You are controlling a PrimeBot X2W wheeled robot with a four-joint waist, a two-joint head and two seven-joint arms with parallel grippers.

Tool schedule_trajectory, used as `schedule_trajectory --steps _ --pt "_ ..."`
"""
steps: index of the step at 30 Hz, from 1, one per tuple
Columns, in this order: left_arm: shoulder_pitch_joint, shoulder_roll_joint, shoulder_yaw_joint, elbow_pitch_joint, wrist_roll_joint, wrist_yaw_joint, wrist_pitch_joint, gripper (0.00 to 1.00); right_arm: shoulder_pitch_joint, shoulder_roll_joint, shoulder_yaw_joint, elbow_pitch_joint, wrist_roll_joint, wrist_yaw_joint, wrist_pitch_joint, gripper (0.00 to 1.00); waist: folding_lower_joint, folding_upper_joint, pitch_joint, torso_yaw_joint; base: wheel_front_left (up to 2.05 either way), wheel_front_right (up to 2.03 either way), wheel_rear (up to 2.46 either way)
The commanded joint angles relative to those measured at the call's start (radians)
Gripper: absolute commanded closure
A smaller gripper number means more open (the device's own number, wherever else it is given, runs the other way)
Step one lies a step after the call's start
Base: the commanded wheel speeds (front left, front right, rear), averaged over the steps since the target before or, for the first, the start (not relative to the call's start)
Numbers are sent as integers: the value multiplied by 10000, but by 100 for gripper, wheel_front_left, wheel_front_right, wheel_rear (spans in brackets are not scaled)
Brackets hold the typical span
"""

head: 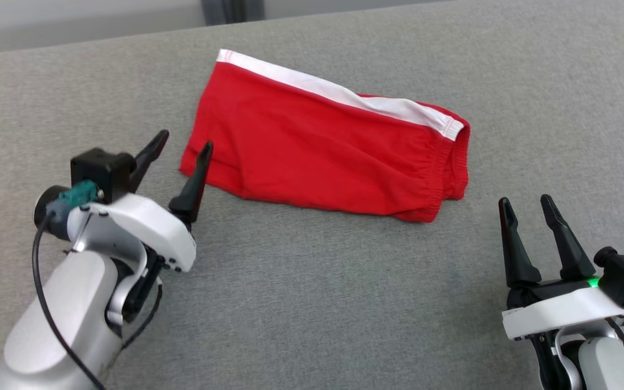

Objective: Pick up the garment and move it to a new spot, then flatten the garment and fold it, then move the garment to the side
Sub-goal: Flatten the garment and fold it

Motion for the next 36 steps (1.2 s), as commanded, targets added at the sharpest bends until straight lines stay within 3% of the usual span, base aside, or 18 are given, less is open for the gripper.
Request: schedule_trajectory --steps 1,14,22,23,24,25,26,36 --pt "-528 -43 -4 597 -147 -205 155 0 -141 -53 62 61 124 -4 -143 0 0 0 330 -342 0 0 0" --pt "-2067 -301 180 3859 -711 -626 722 0 -447 -52 395 581 505 -4 -561 0 0 0 846 -840 0 0 0" --pt "-1882 -647 92 4525 -1072 -843 942 0 -541 -53 385 844 598 -4 -648 0 0 0 779 -682 0 0 0" --pt "-1845 -693 84 4536 -1121 -886 966 10 -563 -53 397 863 612 -4 -662 0 0 0 763 -656 0 0 0" --pt "-1820 -745 74 4536 -1180 -919 1005 51 -569 -55 408 874 614 -4 -672 0 0 0 755 -627 0 0 0" --pt "-1797 -779 44 4547 -1212 -933 1036 70 -569 -55 412 883 618 -4 -680 0 0 0 743 -592 0 0 0" --pt "-1778 -800 43 4569 -1250 -977 1052 100 -579 -55 413 899 626 -4 -688 0 0 0 734 -568 0 0 0" --pt "-1979 -858 154 4623 -1537 -1246 777 100 -550 -53 396 986 651 -4 -724 0 0 0 602 -622 0 0 0"
